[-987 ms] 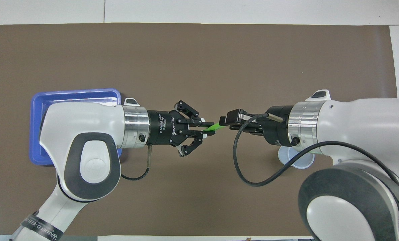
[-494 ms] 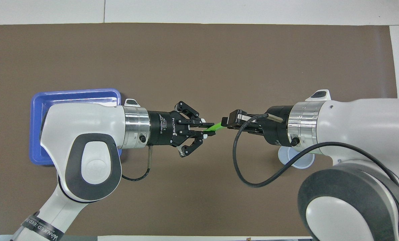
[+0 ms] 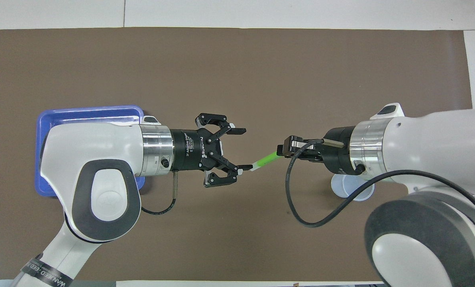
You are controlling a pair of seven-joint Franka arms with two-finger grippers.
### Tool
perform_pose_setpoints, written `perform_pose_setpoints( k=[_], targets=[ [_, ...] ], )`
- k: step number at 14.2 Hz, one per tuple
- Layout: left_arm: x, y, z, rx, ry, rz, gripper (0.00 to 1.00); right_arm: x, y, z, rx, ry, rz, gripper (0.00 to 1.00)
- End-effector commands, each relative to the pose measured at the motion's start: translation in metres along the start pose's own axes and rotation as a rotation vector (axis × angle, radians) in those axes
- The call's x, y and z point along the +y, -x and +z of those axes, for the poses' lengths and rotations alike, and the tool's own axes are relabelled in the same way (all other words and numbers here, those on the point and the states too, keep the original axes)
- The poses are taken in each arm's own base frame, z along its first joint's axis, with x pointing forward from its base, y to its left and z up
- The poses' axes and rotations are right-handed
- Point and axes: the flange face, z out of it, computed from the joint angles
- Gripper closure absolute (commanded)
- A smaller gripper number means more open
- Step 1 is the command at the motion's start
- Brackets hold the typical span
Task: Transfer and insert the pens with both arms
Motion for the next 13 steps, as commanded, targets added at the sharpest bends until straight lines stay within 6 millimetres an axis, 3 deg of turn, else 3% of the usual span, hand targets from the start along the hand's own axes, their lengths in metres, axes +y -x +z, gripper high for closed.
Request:
perform_pose_setpoints(
  k=[1,7,10,13],
  targets=[
    [0.002,-0.007,-0.014,0.004,0.03,-0.017,0.0,0.016,-0.017,-0.025,-0.026,0.105,-0.143,1.0],
    [0.026,-0.028,-0.04,0.386,0.004,0.247,0.0,0.098,-0.048,-0.069,-0.064,0.262,-0.399,1.0],
    [0.042,-0.052,-0.063,0.54,-0.051,0.421,0.0,0.118,-0.044,-0.061,-0.098,0.355,-0.469,1.0],
    [0.063,-0.087,-0.111,0.578,-0.162,0.612,0.0,0.152,-0.033,-0.037,-0.107,0.37,-0.455,1.0]
  ],
)
